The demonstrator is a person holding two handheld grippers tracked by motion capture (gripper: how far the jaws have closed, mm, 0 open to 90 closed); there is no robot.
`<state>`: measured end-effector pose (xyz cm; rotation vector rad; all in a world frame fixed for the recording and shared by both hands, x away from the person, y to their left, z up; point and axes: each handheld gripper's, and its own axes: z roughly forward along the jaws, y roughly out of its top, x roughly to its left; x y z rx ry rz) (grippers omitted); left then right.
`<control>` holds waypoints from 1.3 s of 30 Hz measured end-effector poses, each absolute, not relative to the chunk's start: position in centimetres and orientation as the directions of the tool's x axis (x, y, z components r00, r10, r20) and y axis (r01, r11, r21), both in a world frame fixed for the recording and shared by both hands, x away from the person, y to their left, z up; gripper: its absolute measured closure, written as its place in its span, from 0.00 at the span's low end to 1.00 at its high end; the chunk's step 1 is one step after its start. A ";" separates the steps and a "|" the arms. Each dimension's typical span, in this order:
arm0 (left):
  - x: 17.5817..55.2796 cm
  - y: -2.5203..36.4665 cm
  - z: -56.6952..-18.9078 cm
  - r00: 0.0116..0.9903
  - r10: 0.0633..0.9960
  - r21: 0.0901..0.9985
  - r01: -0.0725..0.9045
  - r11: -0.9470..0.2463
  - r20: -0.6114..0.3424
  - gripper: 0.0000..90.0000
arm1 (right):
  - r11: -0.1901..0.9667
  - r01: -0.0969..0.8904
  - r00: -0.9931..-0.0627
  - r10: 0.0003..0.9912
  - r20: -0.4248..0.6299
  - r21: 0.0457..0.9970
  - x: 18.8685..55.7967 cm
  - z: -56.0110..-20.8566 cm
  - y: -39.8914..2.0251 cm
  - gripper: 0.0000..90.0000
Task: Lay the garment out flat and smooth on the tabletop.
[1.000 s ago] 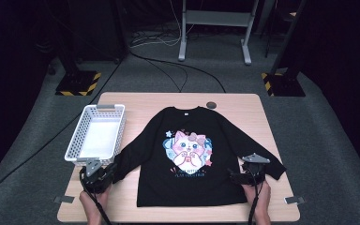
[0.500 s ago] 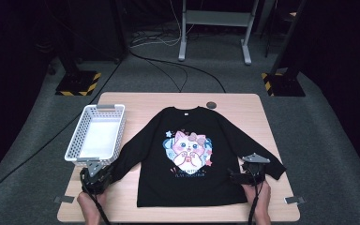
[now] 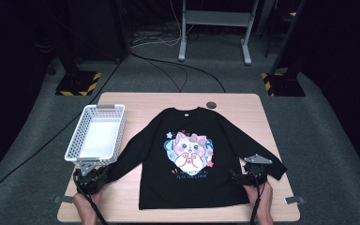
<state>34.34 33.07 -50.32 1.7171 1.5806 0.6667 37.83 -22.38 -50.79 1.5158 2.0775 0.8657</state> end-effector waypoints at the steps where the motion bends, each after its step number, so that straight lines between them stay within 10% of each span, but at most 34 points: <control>1: 34.3 33.2 -50.3 0.119 0.989 0.778 0.629 -0.008 -0.087 0.80 | 0.209 0.685 -0.313 0.949 0.023 0.698 37.8 -50.8 -22.4 0.02; 39: 33.7 35.4 -50.7 0.003 0.998 0.741 0.670 0.047 -0.065 0.32 | 0.202 0.684 -0.306 0.952 0.025 0.701 35.8 -50.8 -23.8 0.01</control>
